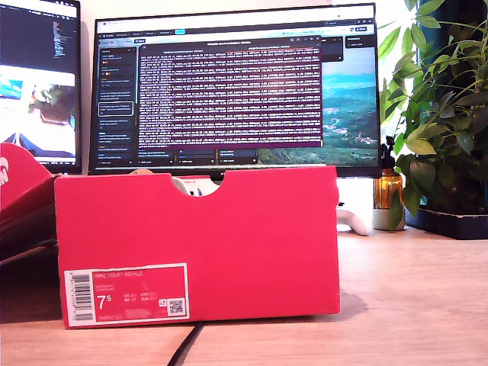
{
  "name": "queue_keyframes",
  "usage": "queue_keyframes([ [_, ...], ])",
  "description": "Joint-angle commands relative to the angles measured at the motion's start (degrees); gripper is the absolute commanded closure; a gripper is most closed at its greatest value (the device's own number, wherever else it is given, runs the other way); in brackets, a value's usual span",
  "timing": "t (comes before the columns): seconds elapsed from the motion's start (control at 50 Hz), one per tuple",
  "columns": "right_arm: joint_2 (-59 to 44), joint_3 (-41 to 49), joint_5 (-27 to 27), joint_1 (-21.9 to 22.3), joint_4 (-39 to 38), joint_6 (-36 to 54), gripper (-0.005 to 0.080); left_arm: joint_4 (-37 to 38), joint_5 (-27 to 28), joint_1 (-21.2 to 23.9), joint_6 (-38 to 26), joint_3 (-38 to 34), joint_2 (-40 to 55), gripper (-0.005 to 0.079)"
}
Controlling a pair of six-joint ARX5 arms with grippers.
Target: Pack the blue shoes by picking the first shoe and placing it inside the red shoebox, left side, then picking and rotating the second shoe and placing it in the shoebox
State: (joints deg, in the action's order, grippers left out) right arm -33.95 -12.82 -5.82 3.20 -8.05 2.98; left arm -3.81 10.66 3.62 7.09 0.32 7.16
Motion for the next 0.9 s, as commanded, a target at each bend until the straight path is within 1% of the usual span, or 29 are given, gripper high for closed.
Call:
queue_keyframes([
  [0.0,0.1,1.4,-4.0,2.5,-1.5,-0.9,0.0765,-0.5,0.2,-0.3,-0.2,-1.8,-0.2,0.0762],
  [0.06,0.2,1.7,-6.2,4.3,-1.7,-1.6,0.0765,-0.5,0.0,-0.5,-0.6,-1.8,-0.2,0.0762],
  [0.14,0.2,2.6,-7.7,5.3,-2.2,-1.7,0.0765,-0.5,0.0,-0.9,-0.8,-1.8,-0.2,0.0762],
  [0.3,0.6,4.9,-7.7,3.9,-1.5,-1.7,0.0765,-0.5,0.1,-1.6,-0.8,-1.8,-0.2,0.0762],
  [0.44,3.4,6.4,-5.9,3.1,0.2,-1.6,0.0765,-0.2,0.4,-1.6,-0.7,-1.8,-0.2,0.0762],
  [0.56,7.9,7.6,-5.6,2.8,2.8,-1.6,0.0765,0.5,0.5,-1.6,-0.7,-1.8,-0.2,0.0762],
  [0.78,19.7,8.3,-4.4,2.8,8.5,-1.5,0.0765,0.7,0.9,-1.6,-1.2,-1.8,-0.2,0.0762],
  [0.88,23.6,8.4,-4.2,2.8,12.2,-1.5,0.0765,0.7,1.0,-1.6,-1.2,-1.8,-0.2,0.0762],
])
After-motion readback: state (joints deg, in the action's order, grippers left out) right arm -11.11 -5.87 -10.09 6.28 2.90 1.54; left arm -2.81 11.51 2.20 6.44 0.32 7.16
